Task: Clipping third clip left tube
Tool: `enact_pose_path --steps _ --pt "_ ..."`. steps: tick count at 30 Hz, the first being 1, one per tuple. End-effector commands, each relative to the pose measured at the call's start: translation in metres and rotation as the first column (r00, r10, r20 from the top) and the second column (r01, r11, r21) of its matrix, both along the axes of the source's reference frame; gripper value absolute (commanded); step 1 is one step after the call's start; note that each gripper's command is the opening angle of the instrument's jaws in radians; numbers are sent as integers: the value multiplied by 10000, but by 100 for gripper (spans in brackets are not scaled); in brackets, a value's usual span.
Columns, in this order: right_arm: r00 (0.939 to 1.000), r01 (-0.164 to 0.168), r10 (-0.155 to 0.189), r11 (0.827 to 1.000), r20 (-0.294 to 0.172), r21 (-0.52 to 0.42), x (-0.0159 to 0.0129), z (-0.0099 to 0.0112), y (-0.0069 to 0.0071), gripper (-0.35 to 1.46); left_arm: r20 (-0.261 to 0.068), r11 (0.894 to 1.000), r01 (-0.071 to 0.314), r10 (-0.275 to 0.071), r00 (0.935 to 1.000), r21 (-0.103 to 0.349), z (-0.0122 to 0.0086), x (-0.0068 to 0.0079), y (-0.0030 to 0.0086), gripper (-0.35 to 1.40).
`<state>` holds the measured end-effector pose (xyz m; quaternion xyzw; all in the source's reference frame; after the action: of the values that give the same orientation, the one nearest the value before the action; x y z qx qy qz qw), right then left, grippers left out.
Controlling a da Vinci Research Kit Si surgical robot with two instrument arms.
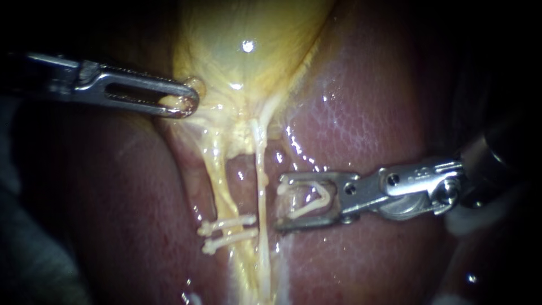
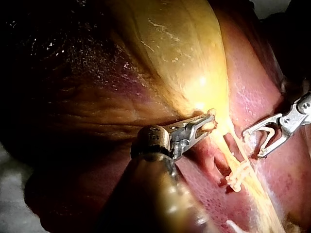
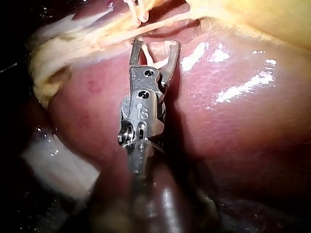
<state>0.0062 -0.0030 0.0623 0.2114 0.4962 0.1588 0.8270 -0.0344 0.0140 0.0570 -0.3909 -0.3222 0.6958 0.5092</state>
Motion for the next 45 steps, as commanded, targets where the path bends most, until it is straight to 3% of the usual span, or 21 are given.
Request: enact_pose_path --steps 1,14,18,30,42,45 --pt "10000 -8 8 10000 -30 18 -1 -2 1 46 0 10000 2 -2 10000 1 0 0 0 -35" --pt "9958 -210 288 9957 -864 897 14 -29 1 46 7 10000 -11 11 10000 0 1 2 1 -35" --pt "9911 -272 476 9865 -1243 1613 26 -27 3 47 8 10000 -12 12 10000 0 1 2 1 -35" --pt "9839 -205 771 9449 -1611 3266 51 3 7 48 9 10000 -13 13 10000 0 1 2 1 -35" --pt "9852 -384 1012 9169 -1384 3973 53 50 13 50 9 10000 -13 13 10000 1 1 3 1 -35" --pt "9853 -211 878 9138 -1464 4056 54 58 15 50 8 10000 -11 11 10000 1 1 2 1 -35"
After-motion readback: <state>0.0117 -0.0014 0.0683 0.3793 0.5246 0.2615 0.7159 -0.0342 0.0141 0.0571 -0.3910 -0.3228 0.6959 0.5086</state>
